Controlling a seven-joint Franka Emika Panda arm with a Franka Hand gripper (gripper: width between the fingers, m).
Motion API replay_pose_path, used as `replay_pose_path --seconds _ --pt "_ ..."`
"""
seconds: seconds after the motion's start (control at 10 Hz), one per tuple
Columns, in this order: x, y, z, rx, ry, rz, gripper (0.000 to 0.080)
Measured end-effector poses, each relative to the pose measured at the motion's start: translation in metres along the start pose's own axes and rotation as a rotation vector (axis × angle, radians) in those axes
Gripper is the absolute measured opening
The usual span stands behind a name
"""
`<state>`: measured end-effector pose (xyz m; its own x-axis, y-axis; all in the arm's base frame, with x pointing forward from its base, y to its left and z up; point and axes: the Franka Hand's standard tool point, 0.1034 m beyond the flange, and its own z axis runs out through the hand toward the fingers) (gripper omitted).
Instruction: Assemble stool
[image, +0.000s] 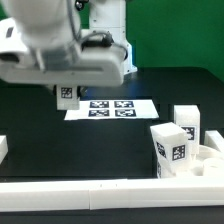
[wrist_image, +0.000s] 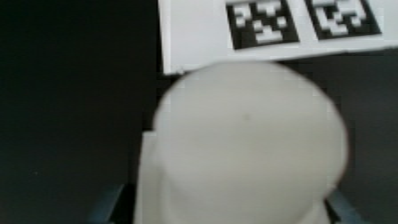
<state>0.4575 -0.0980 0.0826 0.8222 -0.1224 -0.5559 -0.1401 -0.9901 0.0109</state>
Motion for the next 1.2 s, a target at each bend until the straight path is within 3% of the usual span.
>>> replay_pose_path --seconds 0.2,0.3,0.4,0.6,0.7,0.8,0.9,1.0,1.1,1.2 --pt "0.01 0.001 -0.003 -0.01 0.148 -0.005 0.033" --pt "0.022 -0.006 -0.002 0.013 0.252 0.011 0.033" --pt "0.035 -0.013 0.001 0.005 0.383 0.019 0.033" --pt "0.05 -0.02 0.016 -0.029 0.582 0.044 0.033" --pt "0.057 -0.017 0.021 -0.065 0.69 0.056 0.033" --pt "0.052 -0.015 0.026 -0.101 0.763 0.047 0.033" --pt "0.052 -0.01 0.022 -0.113 0.799 0.05 0.033" --pt "0.052 -0.006 0.02 -0.142 0.863 0.051 0.0336" --pt "0.052 -0.007 0.024 -0.137 0.843 0.049 0.0336" --pt "0.053 -0.007 0.022 -0.136 0.846 0.05 0.0548"
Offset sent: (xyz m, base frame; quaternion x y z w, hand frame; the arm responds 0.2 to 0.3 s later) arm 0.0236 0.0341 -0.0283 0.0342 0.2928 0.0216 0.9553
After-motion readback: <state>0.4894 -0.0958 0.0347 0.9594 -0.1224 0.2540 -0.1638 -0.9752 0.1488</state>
